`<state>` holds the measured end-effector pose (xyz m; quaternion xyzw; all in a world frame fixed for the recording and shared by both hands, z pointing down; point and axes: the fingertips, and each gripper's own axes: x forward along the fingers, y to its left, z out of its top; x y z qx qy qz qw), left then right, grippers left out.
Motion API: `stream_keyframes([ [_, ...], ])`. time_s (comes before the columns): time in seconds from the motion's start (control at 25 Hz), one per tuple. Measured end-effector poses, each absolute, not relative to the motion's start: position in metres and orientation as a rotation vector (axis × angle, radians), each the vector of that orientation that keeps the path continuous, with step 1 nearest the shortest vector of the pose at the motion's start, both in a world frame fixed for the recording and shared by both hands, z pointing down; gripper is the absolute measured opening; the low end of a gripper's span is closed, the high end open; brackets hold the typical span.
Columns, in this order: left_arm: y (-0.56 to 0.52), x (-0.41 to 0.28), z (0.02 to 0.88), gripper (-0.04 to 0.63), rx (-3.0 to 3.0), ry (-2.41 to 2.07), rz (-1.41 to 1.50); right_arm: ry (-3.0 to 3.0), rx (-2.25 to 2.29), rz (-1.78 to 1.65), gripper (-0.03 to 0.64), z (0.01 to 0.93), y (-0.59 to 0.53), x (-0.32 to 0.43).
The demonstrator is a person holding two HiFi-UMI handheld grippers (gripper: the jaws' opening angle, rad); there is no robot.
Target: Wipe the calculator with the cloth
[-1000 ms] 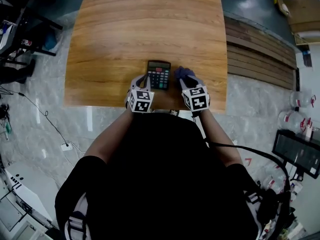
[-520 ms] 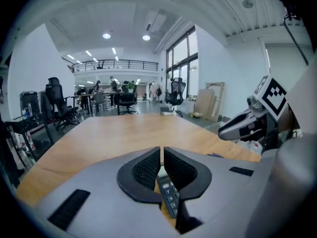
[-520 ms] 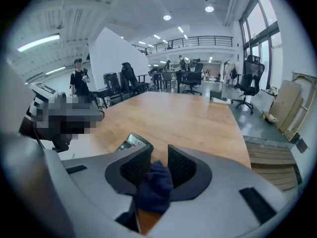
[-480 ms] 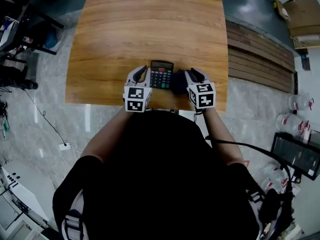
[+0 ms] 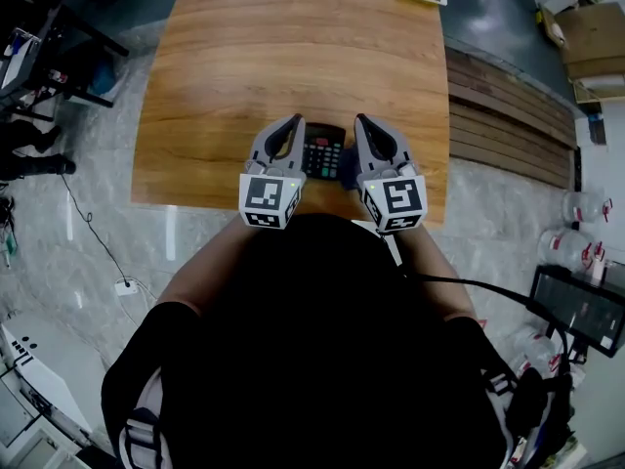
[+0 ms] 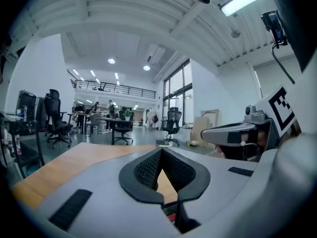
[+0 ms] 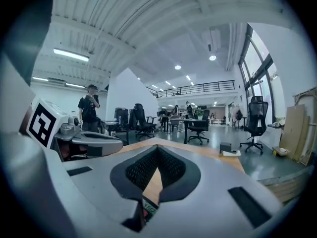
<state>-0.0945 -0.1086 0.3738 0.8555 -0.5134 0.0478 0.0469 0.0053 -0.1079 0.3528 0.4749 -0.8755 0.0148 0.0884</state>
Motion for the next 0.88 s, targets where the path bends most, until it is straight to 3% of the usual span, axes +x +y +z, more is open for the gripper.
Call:
stream_keyframes([
  [0.88, -0.127, -0.094, 0.374, 0.008, 2.582, -1.578, 0.106, -2.625, 1.417, 0.074, 0.015, 0.365, -0.12, -0.009],
])
